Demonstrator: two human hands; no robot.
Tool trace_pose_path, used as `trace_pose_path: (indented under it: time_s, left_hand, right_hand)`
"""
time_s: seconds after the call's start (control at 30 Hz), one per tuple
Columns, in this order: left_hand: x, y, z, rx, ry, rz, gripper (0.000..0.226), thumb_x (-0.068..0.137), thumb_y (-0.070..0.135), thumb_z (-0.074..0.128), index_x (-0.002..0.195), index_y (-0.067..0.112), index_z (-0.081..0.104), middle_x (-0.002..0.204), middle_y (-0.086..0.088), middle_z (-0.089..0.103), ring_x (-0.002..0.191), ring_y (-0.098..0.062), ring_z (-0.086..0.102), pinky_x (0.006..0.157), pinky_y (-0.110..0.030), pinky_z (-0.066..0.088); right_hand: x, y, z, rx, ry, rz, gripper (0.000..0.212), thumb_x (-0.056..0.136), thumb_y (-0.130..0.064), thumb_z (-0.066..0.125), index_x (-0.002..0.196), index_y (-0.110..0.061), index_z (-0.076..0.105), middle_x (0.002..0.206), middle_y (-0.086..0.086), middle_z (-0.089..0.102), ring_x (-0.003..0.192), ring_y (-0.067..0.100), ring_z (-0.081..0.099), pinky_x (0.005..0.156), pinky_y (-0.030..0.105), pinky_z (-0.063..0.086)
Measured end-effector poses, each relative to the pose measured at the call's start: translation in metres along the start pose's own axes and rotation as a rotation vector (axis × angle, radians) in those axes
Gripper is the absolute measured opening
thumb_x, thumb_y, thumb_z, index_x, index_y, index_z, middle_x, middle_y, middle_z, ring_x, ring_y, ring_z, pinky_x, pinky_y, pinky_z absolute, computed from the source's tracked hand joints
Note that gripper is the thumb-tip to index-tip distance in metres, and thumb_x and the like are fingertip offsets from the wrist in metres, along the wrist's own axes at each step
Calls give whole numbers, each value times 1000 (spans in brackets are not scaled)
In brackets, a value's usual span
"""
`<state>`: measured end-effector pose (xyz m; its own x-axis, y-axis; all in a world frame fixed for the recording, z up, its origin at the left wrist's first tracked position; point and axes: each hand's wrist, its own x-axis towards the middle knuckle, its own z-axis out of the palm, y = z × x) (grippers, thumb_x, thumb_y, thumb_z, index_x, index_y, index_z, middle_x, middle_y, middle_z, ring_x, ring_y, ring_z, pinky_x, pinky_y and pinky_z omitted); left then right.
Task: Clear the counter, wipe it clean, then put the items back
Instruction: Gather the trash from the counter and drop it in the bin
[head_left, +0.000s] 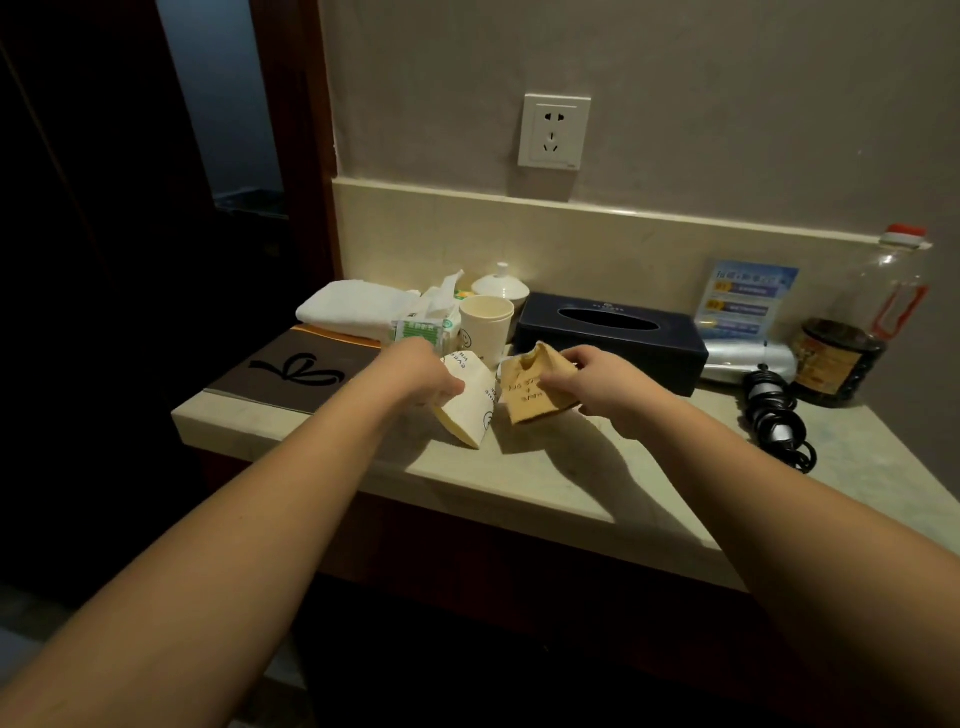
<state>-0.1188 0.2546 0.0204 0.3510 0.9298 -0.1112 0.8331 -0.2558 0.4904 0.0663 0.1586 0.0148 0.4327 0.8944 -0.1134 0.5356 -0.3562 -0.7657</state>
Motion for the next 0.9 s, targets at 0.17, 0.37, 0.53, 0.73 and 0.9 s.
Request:
trace_pose_path:
  time_s: [0.17, 0.37, 0.53, 0.73, 0.9]
  left_hand:
    - [-4, -16, -9, -392, -37, -24, 33, 87, 32, 67, 102, 3, 63, 96, -14, 69, 78, -24, 61, 69, -34, 48]
    - [-24, -33, -2, -1048, -118, 8, 24, 98, 14, 52, 121, 9, 57, 104, -10, 72, 64, -18, 65, 56, -26, 39]
    - [-41, -45, -2, -1160, -51, 25, 26, 101, 17, 44, 121, 15, 61, 105, -8, 72, 73, -21, 61, 64, -30, 41]
    - [-53, -57, -5, -1154, 43, -20, 22, 96, 34, 56, 105, 17, 67, 93, -4, 74, 71, -20, 64, 67, -30, 45]
    - [-56, -71, -5, -1183, 246, -71, 13, 87, 10, 66, 100, 13, 66, 84, -4, 70, 61, -16, 63, 55, -23, 45]
  right_hand:
    - [-10, -12, -2, 299, -17, -72, 44, 91, -28, 60, 133, -20, 48, 107, 0, 66, 98, 16, 63, 87, 32, 52]
    - [-12, -38, 27, 410, -17, -156, 43, 92, -27, 59, 132, -18, 46, 111, 0, 65, 99, 15, 65, 88, 37, 55]
    - [-15, -59, 53, 423, -49, -180, 39, 92, -25, 60, 129, -19, 48, 112, 1, 64, 96, 15, 65, 80, 32, 58]
    - [-15, -78, 79, 293, -49, -256, 43, 92, -29, 60, 132, -16, 48, 115, 3, 64, 95, 15, 65, 77, 29, 57]
    - [-16, -84, 90, 149, -138, -377, 49, 92, -40, 59, 135, -21, 48, 122, -1, 60, 101, 12, 59, 76, 23, 50]
